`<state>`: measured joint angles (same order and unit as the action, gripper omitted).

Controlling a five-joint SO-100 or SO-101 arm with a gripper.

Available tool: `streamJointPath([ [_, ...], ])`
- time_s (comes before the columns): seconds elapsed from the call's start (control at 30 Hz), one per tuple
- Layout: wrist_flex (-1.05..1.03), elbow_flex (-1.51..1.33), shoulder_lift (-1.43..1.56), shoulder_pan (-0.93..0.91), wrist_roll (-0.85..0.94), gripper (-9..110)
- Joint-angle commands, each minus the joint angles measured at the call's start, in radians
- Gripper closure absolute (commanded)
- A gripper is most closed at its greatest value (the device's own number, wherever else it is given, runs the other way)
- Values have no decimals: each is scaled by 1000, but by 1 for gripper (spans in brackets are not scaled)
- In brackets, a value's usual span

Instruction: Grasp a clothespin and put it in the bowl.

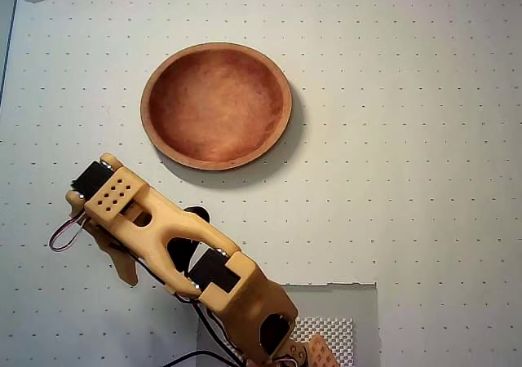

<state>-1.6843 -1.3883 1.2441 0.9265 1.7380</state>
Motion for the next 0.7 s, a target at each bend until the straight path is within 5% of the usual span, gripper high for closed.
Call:
streamJointPath([
  [0.0, 2, 26, 26, -26, 9, 74],
  [0.67, 2, 81, -26, -123, 71, 74],
])
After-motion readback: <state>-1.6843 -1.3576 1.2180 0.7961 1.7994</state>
